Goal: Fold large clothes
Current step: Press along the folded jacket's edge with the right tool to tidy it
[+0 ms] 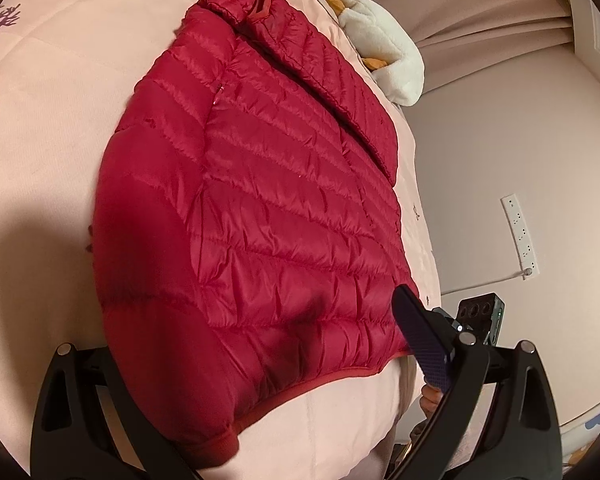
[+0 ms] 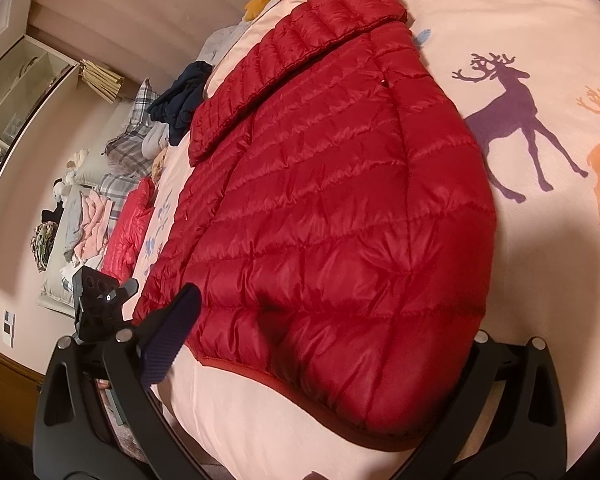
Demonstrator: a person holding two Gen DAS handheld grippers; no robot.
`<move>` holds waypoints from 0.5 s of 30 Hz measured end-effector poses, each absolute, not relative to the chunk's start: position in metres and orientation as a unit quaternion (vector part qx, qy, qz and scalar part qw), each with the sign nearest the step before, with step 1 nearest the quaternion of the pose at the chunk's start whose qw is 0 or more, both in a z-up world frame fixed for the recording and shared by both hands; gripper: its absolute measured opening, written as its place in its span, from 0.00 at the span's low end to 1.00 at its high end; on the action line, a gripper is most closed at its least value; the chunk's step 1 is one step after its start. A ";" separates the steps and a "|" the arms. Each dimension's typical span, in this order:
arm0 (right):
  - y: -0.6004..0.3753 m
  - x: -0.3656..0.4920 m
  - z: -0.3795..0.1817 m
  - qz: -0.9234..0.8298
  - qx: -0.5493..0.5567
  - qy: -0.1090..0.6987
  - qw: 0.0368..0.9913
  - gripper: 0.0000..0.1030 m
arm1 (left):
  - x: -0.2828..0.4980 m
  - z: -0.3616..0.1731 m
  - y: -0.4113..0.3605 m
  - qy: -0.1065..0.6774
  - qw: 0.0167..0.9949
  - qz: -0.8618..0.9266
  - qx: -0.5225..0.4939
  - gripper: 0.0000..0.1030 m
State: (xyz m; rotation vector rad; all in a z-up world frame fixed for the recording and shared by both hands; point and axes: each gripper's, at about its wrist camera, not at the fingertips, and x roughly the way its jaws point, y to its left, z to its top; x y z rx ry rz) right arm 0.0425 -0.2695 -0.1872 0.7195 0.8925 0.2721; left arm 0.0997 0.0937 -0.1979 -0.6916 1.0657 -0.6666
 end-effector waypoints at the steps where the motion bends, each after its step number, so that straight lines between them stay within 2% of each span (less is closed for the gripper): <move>1: -0.269 0.043 -0.187 0.128 0.340 0.420 0.832 0.98 | 0.101 -0.198 0.093 0.488 0.753 -0.306 -0.318 0.94; 5: -0.269 0.041 -0.187 0.125 0.341 0.415 0.834 0.98 | 0.102 -0.198 0.093 0.484 0.754 -0.305 -0.324 0.94; 8: -0.270 0.039 -0.187 0.119 0.340 0.412 0.837 0.93 | 0.103 -0.198 0.096 0.476 0.762 -0.291 -0.328 0.92; 15: -0.278 0.035 -0.190 0.100 0.347 0.406 0.839 0.70 | 0.100 -0.199 0.107 0.470 0.770 -0.271 -0.335 0.74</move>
